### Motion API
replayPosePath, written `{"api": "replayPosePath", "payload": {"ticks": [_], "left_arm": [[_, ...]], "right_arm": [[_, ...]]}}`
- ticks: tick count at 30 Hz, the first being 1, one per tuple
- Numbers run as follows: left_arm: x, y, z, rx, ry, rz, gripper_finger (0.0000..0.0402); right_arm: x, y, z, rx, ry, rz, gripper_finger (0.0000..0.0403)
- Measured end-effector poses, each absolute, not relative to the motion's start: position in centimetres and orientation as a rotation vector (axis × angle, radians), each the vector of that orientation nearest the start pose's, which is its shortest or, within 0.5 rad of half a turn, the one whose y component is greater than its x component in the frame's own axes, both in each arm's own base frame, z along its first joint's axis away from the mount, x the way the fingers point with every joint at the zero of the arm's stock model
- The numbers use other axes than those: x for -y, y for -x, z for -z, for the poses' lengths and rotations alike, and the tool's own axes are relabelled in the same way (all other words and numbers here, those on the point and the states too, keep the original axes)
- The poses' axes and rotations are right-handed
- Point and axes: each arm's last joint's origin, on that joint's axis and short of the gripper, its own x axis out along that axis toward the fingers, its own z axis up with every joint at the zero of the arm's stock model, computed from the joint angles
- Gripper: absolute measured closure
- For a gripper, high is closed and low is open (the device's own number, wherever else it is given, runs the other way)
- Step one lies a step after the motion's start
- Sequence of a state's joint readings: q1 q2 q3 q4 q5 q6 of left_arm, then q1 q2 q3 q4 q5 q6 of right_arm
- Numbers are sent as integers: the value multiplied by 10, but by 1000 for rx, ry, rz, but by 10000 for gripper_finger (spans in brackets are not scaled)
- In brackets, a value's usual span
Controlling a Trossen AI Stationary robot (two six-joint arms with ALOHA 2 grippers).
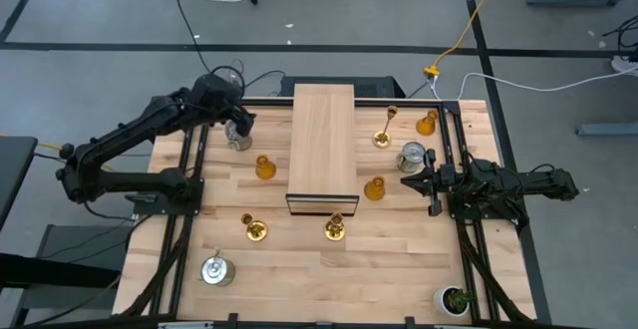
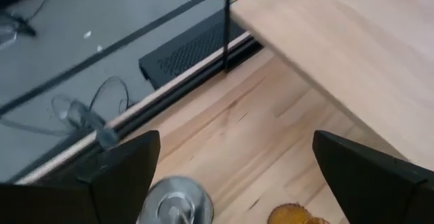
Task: Pick & Place candle stick holders
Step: Put the top left scented candle can on the shelf
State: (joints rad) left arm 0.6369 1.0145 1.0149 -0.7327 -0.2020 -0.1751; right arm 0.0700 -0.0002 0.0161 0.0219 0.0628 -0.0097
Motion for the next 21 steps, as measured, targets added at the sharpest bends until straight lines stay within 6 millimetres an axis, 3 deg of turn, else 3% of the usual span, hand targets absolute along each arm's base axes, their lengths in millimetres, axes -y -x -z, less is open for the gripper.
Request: {"api": "replayPosePath", "payload": {"ticks": [15, 21], "left_arm": [[-124, -145, -317, -745, 384, -920, 2], [-135, -145, -302, -851, 461, -976, 2]], "right_arm": [[-5, -96, -171, 38, 7, -7, 376], [-5, -96, -171, 38, 7, -7, 376]]}}
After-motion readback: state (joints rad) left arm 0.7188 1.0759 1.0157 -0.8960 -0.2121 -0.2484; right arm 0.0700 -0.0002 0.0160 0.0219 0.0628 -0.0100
